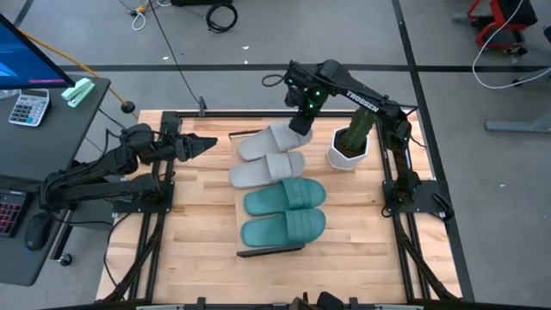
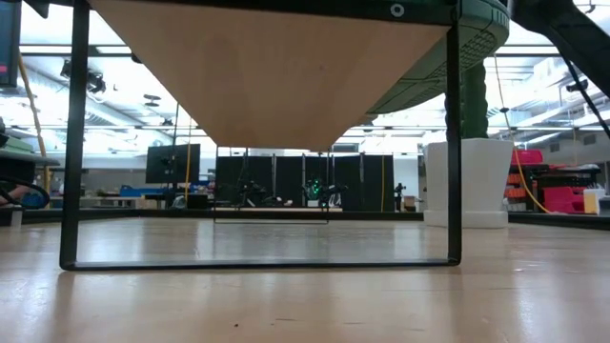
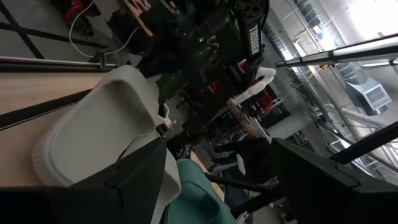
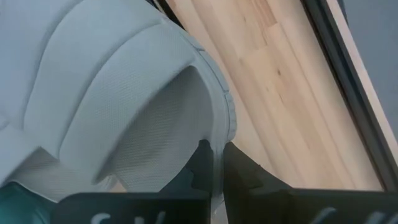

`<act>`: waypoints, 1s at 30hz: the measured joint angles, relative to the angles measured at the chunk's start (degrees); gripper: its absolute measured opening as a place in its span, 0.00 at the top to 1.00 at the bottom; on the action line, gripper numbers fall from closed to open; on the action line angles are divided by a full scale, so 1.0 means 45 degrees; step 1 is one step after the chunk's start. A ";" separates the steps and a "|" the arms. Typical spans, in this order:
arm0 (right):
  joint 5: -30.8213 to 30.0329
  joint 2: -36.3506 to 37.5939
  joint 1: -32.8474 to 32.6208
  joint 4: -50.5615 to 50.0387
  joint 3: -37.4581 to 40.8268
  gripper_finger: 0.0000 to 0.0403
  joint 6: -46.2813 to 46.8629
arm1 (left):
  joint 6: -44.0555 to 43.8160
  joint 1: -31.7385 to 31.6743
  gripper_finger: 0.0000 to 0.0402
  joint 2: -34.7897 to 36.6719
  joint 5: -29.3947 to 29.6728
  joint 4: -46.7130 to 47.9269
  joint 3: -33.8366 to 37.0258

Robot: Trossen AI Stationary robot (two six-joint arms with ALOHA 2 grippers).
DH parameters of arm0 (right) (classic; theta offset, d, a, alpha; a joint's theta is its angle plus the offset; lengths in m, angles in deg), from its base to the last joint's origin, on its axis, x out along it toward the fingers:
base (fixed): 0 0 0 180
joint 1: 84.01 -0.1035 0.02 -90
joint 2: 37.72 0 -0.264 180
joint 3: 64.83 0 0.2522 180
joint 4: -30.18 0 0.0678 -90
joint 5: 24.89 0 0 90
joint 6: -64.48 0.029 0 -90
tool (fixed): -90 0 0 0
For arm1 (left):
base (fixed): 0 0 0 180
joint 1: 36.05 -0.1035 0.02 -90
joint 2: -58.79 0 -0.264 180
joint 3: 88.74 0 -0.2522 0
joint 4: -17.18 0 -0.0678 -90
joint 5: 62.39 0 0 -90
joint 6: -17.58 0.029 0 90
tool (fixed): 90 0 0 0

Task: Pick and place slides into the shelf
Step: Adjust the white slipper

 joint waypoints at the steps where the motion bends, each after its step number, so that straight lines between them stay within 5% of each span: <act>1: 0.0009 0.0005 0.0000 0.0018 0.0062 0.96 0.0000 | 0.0000 0.0000 0.27 -0.0005 0.0000 0.0000 0.0000; 30: 0.0413 0.0019 -0.0029 0.0168 0.1285 0.96 -0.0720 | 0.0151 0.0000 0.27 -0.0005 -0.0004 0.0000 0.0000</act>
